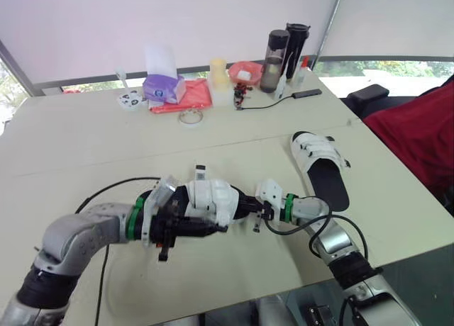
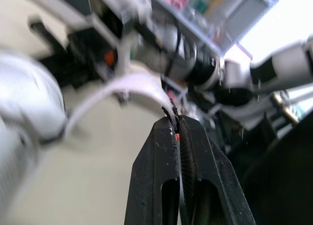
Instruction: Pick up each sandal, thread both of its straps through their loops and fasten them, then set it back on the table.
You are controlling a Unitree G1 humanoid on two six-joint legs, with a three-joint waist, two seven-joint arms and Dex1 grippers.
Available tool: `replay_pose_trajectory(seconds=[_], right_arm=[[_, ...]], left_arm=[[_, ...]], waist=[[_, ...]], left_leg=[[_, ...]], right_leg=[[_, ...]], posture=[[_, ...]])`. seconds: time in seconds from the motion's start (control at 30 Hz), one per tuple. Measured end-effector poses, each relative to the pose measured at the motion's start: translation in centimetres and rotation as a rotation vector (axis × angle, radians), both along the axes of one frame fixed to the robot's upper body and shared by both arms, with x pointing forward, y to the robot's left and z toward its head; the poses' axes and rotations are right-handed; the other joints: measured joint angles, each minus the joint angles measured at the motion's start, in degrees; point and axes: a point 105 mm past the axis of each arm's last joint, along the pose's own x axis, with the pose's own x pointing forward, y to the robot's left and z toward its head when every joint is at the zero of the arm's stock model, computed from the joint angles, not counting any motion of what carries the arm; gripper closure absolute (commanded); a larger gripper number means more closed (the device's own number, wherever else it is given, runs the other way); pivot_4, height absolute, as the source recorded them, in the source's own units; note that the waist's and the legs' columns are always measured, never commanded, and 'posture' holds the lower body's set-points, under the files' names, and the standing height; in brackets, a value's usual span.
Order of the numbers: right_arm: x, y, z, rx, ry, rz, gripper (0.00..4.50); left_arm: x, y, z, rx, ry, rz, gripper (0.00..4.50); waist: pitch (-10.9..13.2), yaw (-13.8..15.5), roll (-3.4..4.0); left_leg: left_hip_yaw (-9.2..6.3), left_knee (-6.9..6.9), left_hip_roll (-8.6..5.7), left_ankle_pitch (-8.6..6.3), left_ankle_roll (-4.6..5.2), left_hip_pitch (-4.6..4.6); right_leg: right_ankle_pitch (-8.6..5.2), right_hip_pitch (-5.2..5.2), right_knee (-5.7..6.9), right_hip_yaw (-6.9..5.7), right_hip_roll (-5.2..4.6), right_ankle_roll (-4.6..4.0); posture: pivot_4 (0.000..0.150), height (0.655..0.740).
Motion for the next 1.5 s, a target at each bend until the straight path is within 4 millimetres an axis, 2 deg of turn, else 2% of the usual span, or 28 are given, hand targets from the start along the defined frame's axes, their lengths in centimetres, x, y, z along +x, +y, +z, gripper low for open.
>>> replay_pose_trajectory(seconds=[0.13,0.3,0.57,0.6,0.67,0.83,1.0,1.13,1.2,1.3,1.4,1.5], right_arm=[[0.2,0.0,0.0,0.001,0.001,-0.010,4.50],[0.3,0.0,-0.1,0.002,0.002,-0.015,4.50],[0.2,0.0,-0.2,0.003,0.006,-0.021,4.50],[0.2,0.0,-0.2,0.003,0.005,-0.021,4.50],[0.2,0.0,-0.2,0.003,0.004,-0.021,4.50],[0.2,0.0,-0.2,0.003,0.003,-0.021,4.50],[0.3,0.0,-0.2,0.004,0.003,-0.022,4.50],[0.3,0.0,-0.1,0.002,0.002,-0.022,4.50],[0.3,0.0,-0.1,0.001,0.002,-0.020,4.50],[0.3,0.0,-0.1,-0.001,0.001,-0.016,4.50],[0.3,0.2,-0.1,-0.002,0.001,-0.012,4.50],[0.3,0.2,-0.1,-0.001,0.001,-0.011,4.50]], left_arm=[[3.5,-1.1,0.3,-0.059,0.050,0.154,4.47],[4.9,-1.3,-0.9,-0.043,0.091,0.246,4.47],[6.7,-1.5,-1.2,-0.031,0.094,0.327,4.47],[6.6,-1.5,-1.2,-0.032,0.094,0.324,3.85],[6.8,-1.3,-0.7,-0.047,0.082,0.326,3.06],[6.9,-0.7,0.1,-0.051,0.038,0.325,0.50],[7.4,-0.1,0.7,-0.031,-0.028,0.333,0.50],[9.2,0.5,3.5,0.013,-0.227,0.349,0.50],[9.6,0.2,4.2,0.064,-0.333,0.313,0.50],[10.2,-0.6,3.3,0.156,-0.422,0.233,0.50],[10.6,-0.8,1.6,0.208,-0.397,0.149,0.50],[10.9,-0.6,0.6,0.232,-0.362,0.089,0.50]], waist=[[0.04,0.03,-0.10],[0.02,0.11,-0.08],[0.01,0.12,-0.08],[0.01,0.14,-0.08],[0.01,0.14,-0.09],[-0.01,0.13,-0.09],[-0.01,0.15,-0.09],[-0.01,0.19,-0.14],[-0.02,0.17,-0.13],[-0.02,0.09,-0.13],[-0.02,-0.03,-0.13],[-0.02,-0.01,-0.13]], left_leg=[[-0.06,0.35,-0.04,0.00,0.00,0.01],[-0.07,0.37,-0.04,0.00,-0.01,0.06],[-0.07,0.41,-0.05,0.00,-0.01,0.08],[-0.07,0.41,-0.05,0.00,-0.01,0.08],[-0.06,0.42,-0.05,0.00,-0.01,0.08],[-0.05,0.42,-0.05,0.00,-0.01,0.10],[-0.02,0.42,-0.05,0.00,-0.02,0.10],[0.02,0.44,-0.06,0.00,-0.02,0.09],[0.03,0.44,-0.06,0.00,-0.02,0.10],[0.06,0.43,-0.06,0.00,-0.02,0.10],[0.05,0.43,-0.03,0.00,-0.01,0.10],[0.02,0.43,-0.02,0.01,-0.01,0.09]], right_leg=[[-0.03,0.04,0.33,-0.03,0.06,0.06],[-0.03,0.06,0.42,-0.03,0.09,0.05],[-0.03,0.11,0.44,-0.03,0.11,0.04],[-0.03,0.11,0.45,-0.03,0.11,0.04],[-0.03,0.13,0.45,-0.03,0.12,0.04],[-0.03,0.16,0.45,-0.03,0.11,0.04],[-0.03,0.16,0.45,-0.04,0.12,0.04],[-0.04,0.17,0.44,-0.05,0.16,0.03],[-0.03,0.18,0.43,-0.05,0.16,0.02],[-0.02,0.17,0.44,-0.05,0.17,0.00],[-0.03,0.15,0.44,-0.05,0.21,0.02],[-0.03,0.14,0.46,-0.06,0.23,0.03]], posture=[[0.150,0.7400],[0.150,0.7400],[0.150,0.7400],[0.150,0.7400],[0.150,0.7400],[0.150,0.7400],[0.150,0.7400],[0.150,0.7400],[0.150,0.7400],[0.150,0.7400],[0.150,0.7400],[0.150,0.7400]])
